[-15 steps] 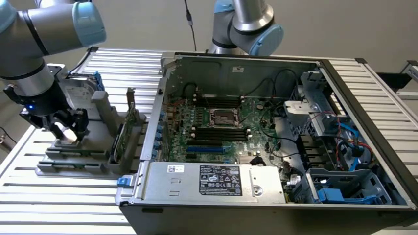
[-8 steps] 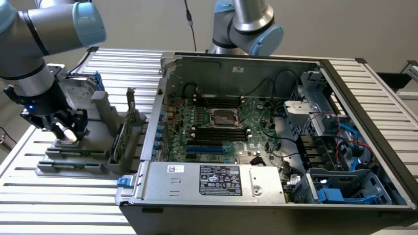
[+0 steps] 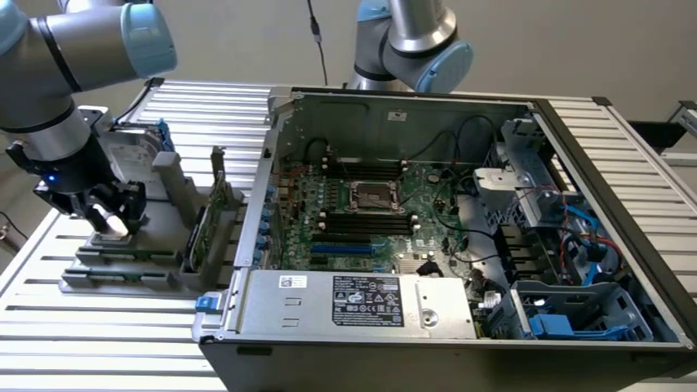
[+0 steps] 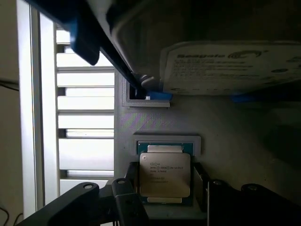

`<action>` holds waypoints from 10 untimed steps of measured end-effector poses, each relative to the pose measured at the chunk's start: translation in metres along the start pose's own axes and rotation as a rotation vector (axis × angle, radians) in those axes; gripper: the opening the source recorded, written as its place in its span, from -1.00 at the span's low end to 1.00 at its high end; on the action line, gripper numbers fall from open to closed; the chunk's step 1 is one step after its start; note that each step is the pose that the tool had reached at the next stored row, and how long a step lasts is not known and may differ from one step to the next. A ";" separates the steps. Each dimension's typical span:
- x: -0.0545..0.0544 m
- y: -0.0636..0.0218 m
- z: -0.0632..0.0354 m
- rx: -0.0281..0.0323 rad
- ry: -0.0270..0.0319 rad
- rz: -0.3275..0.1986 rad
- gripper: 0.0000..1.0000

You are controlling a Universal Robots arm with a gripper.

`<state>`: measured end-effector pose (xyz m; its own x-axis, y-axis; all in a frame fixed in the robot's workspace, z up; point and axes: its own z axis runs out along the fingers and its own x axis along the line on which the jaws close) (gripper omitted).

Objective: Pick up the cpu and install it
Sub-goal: 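Pick up the cpu and move it towards the insertion slot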

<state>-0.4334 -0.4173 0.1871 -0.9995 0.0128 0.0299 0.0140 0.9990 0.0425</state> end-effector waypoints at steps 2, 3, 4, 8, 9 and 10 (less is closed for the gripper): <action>0.000 0.0002 -0.0041 -0.0013 0.0001 0.000 0.09; 0.000 0.0003 -0.0067 -0.0021 0.0002 0.000 0.09; 0.000 0.0004 -0.0097 -0.0030 0.0002 0.000 0.09; 0.001 0.0011 -0.0248 -0.0047 0.0004 0.000 0.09; 0.001 0.0012 -0.0293 -0.0048 0.0005 0.000 0.09; 0.001 0.0015 -0.0342 -0.0049 0.0005 0.000 0.09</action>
<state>-0.4334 -0.4173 0.2213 -0.9995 0.0127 0.0304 0.0141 0.9988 0.0473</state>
